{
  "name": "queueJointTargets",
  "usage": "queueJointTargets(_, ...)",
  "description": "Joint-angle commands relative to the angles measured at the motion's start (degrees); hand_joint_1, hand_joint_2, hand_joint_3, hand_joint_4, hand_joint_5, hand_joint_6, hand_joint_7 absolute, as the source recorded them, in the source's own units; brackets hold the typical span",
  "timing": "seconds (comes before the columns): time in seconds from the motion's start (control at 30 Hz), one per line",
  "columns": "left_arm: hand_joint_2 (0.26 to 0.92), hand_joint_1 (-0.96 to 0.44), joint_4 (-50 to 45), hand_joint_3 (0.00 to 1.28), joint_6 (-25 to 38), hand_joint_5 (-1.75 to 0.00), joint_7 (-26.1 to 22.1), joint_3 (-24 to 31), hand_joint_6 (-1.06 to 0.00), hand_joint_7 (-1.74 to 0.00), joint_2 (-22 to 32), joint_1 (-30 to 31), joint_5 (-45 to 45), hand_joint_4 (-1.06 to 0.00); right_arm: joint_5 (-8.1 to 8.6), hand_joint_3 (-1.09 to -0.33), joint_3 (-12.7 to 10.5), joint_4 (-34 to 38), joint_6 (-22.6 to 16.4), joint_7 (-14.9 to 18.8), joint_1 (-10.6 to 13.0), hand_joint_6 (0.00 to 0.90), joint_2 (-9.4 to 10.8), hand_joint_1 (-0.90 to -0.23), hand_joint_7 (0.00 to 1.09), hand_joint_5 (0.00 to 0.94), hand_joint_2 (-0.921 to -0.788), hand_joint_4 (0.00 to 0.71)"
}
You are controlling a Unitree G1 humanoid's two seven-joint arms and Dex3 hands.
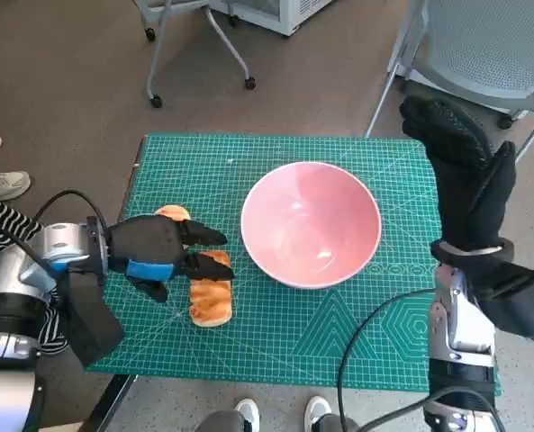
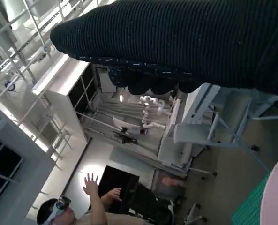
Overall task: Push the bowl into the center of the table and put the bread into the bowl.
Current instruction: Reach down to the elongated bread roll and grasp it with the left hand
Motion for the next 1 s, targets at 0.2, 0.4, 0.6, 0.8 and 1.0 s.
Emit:
queueJointTargets(0.2,0.804,-0.46,3.84,0.01,0.41,0.00,7.66,-6.05,-0.45,-0.06,-1.48,-2.15,6.14,-0.35,-0.09,-0.725,-0.75,-0.55,0.91,-0.43,2.23,0.110,-0.58,-0.709,0.54,0.007,-0.921,0.209)
queueJointTargets(0.4,0.807,-0.43,5.10,0.01,1.87,-0.01,15.44,-10.35,-0.48,-0.06,-2.14,-3.87,12.46,-0.36,-0.37,-0.724,-0.91,-0.72,0.80,-0.55,2.77,0.113,-0.49,-0.706,0.53,0.007,-0.921,0.210)
queueJointTargets(0.6,0.822,-0.33,7.75,0.01,3.02,-0.03,23.56,-14.67,-0.51,-0.06,-3.05,-5.49,17.07,-0.43,-0.73,-0.724,-0.98,-1.25,0.74,-0.78,3.45,0.118,-0.49,-0.702,0.54,0.006,-0.921,0.210)
queueJointTargets(0.8,0.834,-0.23,10.40,0.01,3.82,-0.02,28.06,-18.69,-0.57,-0.06,-4.03,-6.77,19.33,-0.52,-1.07,-0.724,-1.09,-1.69,0.64,-1.03,4.03,0.120,-0.48,-0.701,0.53,0.005,-0.921,0.210)
queueJointTargets(1.0,0.857,-0.15,12.40,0.02,4.11,-0.02,28.95,-21.75,-0.58,-0.04,-4.71,-7.56,19.62,-0.57,-1.60,-0.723,-1.09,-1.81,0.19,-1.43,4.59,0.121,-0.48,-0.702,0.53,0.004,-0.921,0.209)
